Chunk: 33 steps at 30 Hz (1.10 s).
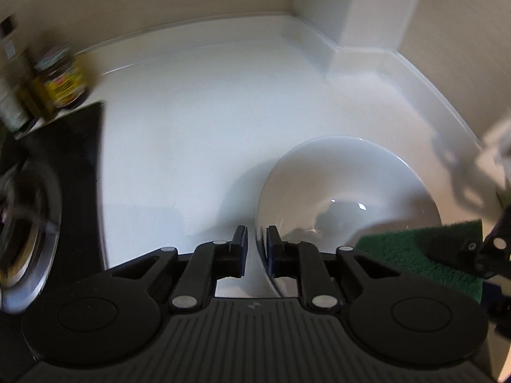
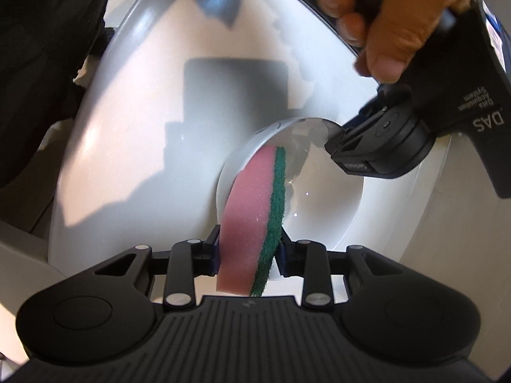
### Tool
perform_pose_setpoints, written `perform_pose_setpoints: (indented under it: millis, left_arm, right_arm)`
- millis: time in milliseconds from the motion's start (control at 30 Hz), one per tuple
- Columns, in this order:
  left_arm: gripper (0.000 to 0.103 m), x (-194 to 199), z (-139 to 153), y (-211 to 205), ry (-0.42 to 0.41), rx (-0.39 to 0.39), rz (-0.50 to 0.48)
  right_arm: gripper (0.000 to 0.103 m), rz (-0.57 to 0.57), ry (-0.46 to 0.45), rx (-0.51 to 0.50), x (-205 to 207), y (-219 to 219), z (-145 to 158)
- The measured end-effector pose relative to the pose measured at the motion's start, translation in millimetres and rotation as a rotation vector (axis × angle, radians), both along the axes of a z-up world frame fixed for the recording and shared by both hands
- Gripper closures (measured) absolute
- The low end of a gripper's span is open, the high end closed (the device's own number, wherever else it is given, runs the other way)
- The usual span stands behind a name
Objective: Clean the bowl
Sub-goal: 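Rotate the bowl with the left gripper while the right gripper scrubs the inner wall, then scrub the bowl bottom with the sponge in the right gripper while the left gripper holds the rim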
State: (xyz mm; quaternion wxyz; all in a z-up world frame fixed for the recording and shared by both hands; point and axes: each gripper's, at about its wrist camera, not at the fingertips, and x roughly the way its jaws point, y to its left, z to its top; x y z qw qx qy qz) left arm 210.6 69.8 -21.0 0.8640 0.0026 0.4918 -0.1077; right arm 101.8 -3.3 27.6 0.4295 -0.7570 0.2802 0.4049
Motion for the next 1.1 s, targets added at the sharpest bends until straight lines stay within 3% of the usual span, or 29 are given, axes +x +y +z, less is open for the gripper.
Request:
perform_pose_setpoints:
  millis: [133,333,533,733,1100]
  left_arm:
    - [0.086,-25.6,-2.8,-2.1,-0.023,-0.035,0.060]
    - [0.089,-17.4,-5.0,-1.4,-0.024,-0.013,0.017]
    - [0.088,-1.4,-0.8,0.5,-0.005,0.025,-0.131]
    - [0.089,-7.5,1.1,-6.3,-0.003,0.044,-0.112]
    - [0.088,-13.8,0.7,-5.1,-0.021,0.039,-0.083]
  right_arm:
    - [0.075,0.009,0.002,-0.009,-0.5,-2.8,-2.9]
    - [0.075,0.023,0.006,-0.023,-1.2,-7.0,-7.2]
    - [0.075,0.032,0.009,-0.035,-1.3,-10.8,-12.9]
    - [0.075,0.009,-0.002,-0.025,-2.9,-9.2,-26.3]
    - [0.075,0.020,0.004,-0.032,5.2,-11.1,-16.3]
